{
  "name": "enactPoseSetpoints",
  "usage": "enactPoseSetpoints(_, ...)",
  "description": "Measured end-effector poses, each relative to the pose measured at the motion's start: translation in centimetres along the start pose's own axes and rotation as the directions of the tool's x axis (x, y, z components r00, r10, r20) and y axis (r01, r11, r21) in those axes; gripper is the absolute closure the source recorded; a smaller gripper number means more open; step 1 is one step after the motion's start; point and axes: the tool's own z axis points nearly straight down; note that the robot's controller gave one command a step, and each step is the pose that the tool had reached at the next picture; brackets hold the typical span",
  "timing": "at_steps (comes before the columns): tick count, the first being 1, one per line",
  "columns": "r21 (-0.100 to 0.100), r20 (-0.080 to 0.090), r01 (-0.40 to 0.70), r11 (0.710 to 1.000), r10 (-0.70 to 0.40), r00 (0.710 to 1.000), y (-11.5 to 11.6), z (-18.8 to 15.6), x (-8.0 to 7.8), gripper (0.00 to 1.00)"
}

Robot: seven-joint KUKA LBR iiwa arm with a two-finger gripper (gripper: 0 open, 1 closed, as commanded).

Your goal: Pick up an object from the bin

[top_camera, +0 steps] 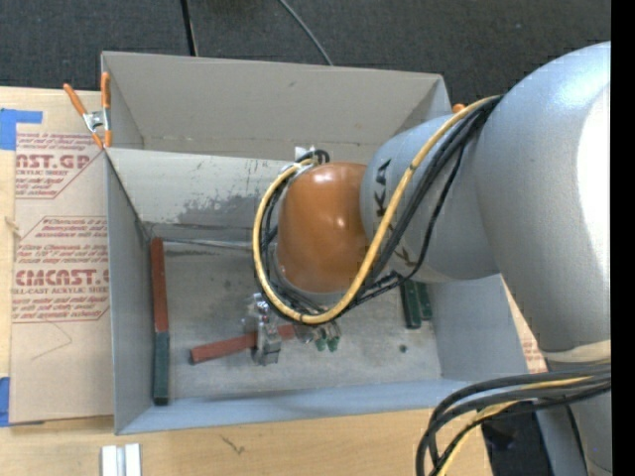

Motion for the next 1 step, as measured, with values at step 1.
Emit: enactPoseSetpoints(1, 0.000, 0.003, 0.001, 1.000, -0.001, 1.000, 0.01, -1.39, 0.00, 1.00)
